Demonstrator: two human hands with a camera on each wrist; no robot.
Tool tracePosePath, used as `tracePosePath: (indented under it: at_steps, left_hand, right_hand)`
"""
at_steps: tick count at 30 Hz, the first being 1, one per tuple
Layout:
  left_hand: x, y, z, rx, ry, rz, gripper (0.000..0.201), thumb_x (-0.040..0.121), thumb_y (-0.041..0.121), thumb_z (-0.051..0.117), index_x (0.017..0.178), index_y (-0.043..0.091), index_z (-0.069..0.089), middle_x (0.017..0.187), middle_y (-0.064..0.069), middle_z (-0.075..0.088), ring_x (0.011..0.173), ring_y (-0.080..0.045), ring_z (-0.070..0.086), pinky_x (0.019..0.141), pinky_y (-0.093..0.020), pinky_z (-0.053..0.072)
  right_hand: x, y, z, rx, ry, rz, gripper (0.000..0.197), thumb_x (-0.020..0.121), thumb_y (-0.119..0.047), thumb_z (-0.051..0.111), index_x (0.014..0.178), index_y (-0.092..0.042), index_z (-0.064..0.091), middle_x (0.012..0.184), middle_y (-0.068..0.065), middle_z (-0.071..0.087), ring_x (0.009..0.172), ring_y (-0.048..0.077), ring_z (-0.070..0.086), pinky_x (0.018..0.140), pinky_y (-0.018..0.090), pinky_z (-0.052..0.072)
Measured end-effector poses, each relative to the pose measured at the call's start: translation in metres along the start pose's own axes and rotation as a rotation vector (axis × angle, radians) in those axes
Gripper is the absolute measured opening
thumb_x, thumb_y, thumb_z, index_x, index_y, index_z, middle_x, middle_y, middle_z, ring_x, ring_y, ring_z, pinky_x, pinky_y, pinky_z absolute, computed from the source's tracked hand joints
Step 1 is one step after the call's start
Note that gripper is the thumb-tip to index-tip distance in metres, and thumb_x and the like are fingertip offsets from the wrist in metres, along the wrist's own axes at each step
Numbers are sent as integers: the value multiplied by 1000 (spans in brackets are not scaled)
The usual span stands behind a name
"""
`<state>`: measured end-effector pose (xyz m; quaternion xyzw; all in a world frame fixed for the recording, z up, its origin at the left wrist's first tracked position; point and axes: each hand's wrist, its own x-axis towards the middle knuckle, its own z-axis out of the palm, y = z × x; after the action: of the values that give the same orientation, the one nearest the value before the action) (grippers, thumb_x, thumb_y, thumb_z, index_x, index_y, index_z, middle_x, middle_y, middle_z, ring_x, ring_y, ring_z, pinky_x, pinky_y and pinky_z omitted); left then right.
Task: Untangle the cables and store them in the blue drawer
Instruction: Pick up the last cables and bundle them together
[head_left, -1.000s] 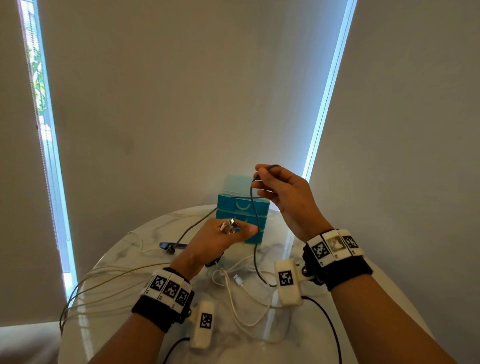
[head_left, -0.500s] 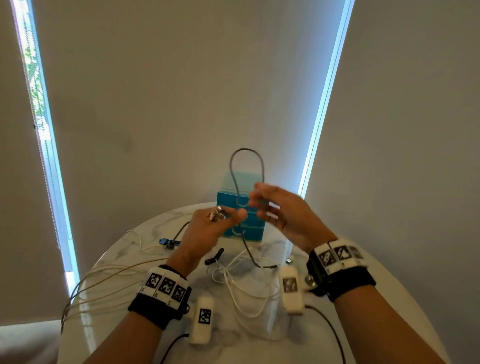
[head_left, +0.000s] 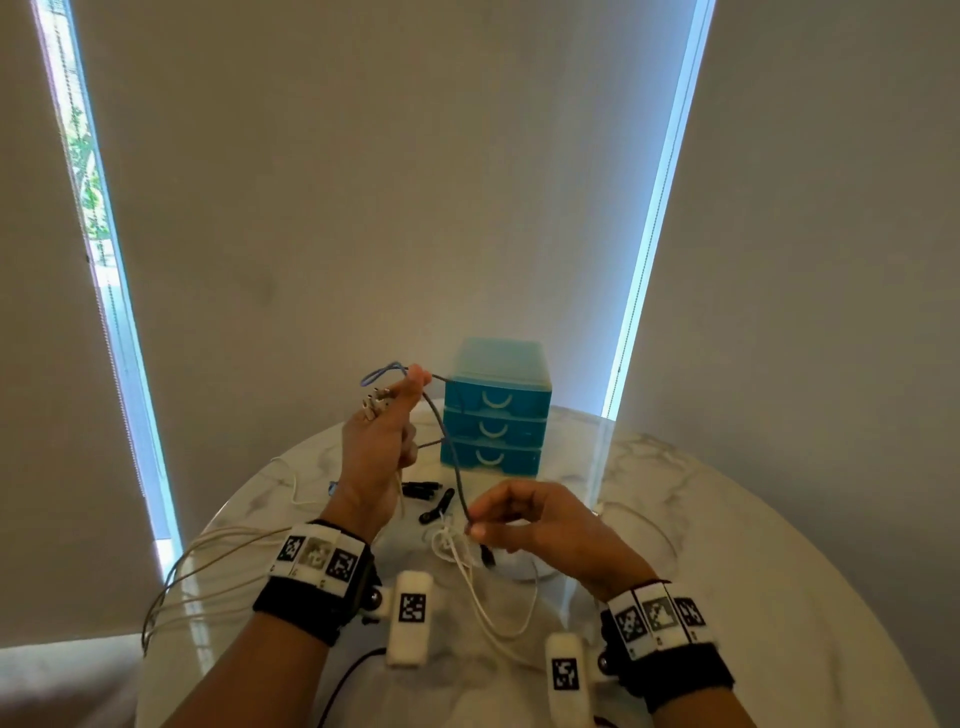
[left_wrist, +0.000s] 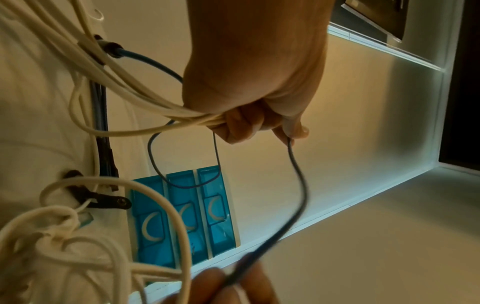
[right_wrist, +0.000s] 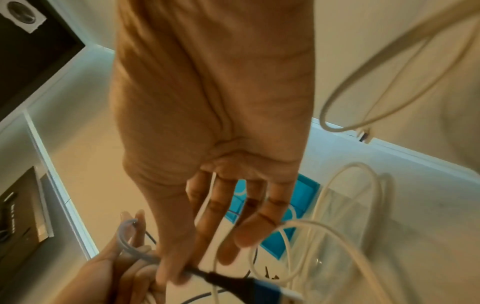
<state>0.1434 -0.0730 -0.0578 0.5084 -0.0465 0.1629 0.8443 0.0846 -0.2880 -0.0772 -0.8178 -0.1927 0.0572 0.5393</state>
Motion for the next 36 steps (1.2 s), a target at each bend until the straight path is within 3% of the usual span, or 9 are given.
tracePosePath:
  at_steps: [6, 10, 16, 20, 23, 25, 28, 32, 36]
  left_hand:
    - [0, -8, -2, 158, -9, -92, 37, 95, 49, 78, 110, 16, 84, 61, 5, 31, 53, -10, 26, 46, -25, 25]
    - [-3, -11, 0, 274, -14, -133, 31, 94, 50, 80, 104, 20, 85, 57, 8, 32, 51, -11, 27, 48, -28, 26]
    - [-6, -20, 3, 450, -84, -143, 31, 89, 54, 83, 94, 24, 87, 58, 6, 36, 54, -12, 32, 51, -29, 30]
    - [-10, -19, 5, 621, -188, -171, 40, 91, 57, 79, 85, 18, 84, 49, 10, 40, 47, -10, 33, 47, -26, 30]
    - [-17, -14, 13, 697, -229, -170, 55, 92, 68, 70, 83, 13, 74, 46, 13, 47, 48, -10, 38, 47, -24, 34]
    - [-20, -9, 17, 630, -217, -141, 69, 90, 83, 56, 92, 15, 70, 51, 16, 50, 56, -10, 40, 53, -26, 37]
    - [-16, -3, 17, 235, -225, -166, 91, 87, 95, 31, 106, 13, 67, 63, 6, 39, 53, -9, 29, 51, -25, 26]
    - [-14, 2, 11, -43, -286, -207, 104, 90, 95, 15, 112, 9, 69, 64, 2, 38, 52, -9, 26, 51, -27, 20]
    - [-21, 0, 22, 88, -407, -247, 98, 90, 95, 22, 108, 13, 73, 68, -2, 40, 54, -11, 28, 51, -25, 24]
  right_hand:
    - [-4, 7, -19, 861, 437, -73, 8, 104, -11, 65, 105, -16, 71, 112, 12, 78, 94, 23, 75, 88, 36, 60]
    - [-10, 14, -32, 919, 644, -99, 17, 106, -6, 61, 111, -12, 76, 114, 9, 79, 104, 20, 75, 91, 31, 61]
    - [-27, 13, -45, 1540, 490, -291, 26, 106, 3, 53, 130, -1, 63, 143, 24, 67, 134, 32, 66, 107, 34, 58]
    - [-21, 19, -50, 1666, 545, -343, 34, 105, -6, 52, 138, -1, 60, 143, 19, 68, 131, 23, 69, 114, 29, 52]
    - [-17, 22, -54, 1534, 674, -257, 20, 104, -7, 56, 119, -7, 70, 124, 11, 76, 102, 15, 79, 85, 24, 65]
    - [-14, 21, -51, 1451, 650, -237, 22, 106, -1, 51, 117, -4, 70, 127, 16, 74, 112, 21, 77, 93, 30, 64]
    - [-7, 11, -31, 1314, 547, -206, 22, 106, 2, 52, 122, 2, 67, 135, 23, 72, 129, 29, 70, 108, 36, 55]
    - [-4, -1, 4, 892, 493, -125, 28, 104, -22, 64, 125, -5, 73, 119, 15, 79, 102, 19, 77, 87, 29, 64]
    - [-5, -9, 27, 500, 388, -95, 30, 102, -33, 69, 123, -13, 72, 104, 9, 83, 88, 16, 75, 79, 30, 62]
